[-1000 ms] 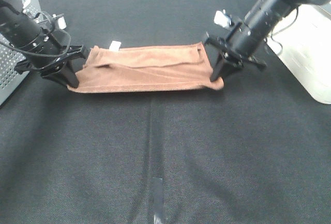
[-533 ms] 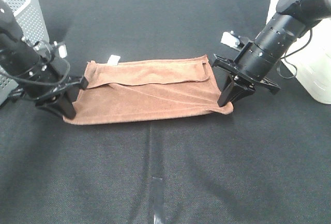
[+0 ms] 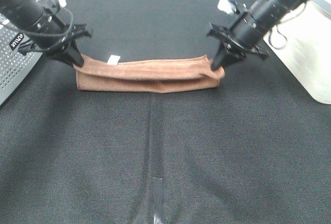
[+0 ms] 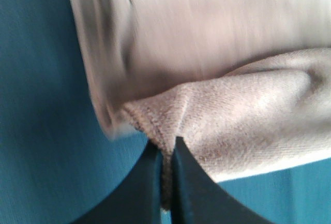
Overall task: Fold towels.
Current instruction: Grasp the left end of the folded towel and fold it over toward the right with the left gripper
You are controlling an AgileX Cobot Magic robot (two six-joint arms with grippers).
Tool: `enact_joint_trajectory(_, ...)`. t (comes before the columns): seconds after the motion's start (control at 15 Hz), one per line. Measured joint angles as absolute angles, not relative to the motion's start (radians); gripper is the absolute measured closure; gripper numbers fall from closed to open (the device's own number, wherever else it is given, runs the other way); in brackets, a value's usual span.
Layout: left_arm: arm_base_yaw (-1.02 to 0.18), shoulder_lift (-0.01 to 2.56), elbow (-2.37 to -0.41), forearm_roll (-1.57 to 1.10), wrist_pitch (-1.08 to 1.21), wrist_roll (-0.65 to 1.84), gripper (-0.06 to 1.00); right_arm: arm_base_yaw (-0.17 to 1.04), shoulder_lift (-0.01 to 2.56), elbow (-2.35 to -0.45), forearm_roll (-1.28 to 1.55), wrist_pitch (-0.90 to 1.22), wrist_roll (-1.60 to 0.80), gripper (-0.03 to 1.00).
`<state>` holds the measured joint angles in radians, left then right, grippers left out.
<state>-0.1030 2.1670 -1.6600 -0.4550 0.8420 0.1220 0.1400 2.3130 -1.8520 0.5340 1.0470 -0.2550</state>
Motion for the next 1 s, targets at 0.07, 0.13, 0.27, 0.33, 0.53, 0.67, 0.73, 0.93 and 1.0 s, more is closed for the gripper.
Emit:
enact_joint_trajectory(0.07,-0.077,2.242,-1.764,-0.452,0.844,0.102,0.93,0.14,2.395,-1.992,0.531,1.065,-0.244,0.97)
enact_joint_trajectory(0.13,-0.075,2.273,-1.807,-0.451,0.834,0.103,0.93,0.14,2.438,-2.047,0.528,1.067,-0.24,0.97)
enact_joint_trajectory(0.27,-0.077,2.319,-1.85,-0.454,0.809,0.114,0.93,0.14,2.504,-2.13,0.523,1.064,-0.224,0.97)
enact_joint_trajectory(0.33,-0.077,2.34,-1.854,-0.455,0.792,0.114,0.93,0.14,2.529,-2.157,0.52,1.063,-0.219,0.97)
enact_joint_trajectory(0.53,-0.078,2.367,-1.856,-0.455,0.785,0.115,0.88,0.14,2.559,-2.175,0.516,1.056,-0.198,0.94)
enact_joint_trajectory(0.67,-0.078,2.372,-1.856,-0.455,0.785,0.115,0.68,0.14,2.559,-2.178,0.509,1.046,-0.192,0.72)
enact_joint_trajectory(0.73,-0.078,2.372,-1.856,-0.455,0.785,0.115,0.53,0.14,2.558,-2.178,0.509,1.043,-0.191,0.56)
enact_joint_trajectory(0.93,-0.078,2.372,-1.856,-0.454,0.788,0.115,0.17,0.138,2.554,-2.178,0.504,1.061,-0.191,0.25)
enact_joint_trajectory(1.0,-0.078,2.372,-1.856,-0.447,0.788,0.114,0.15,0.138,2.548,-2.178,0.501,1.075,-0.191,0.23)
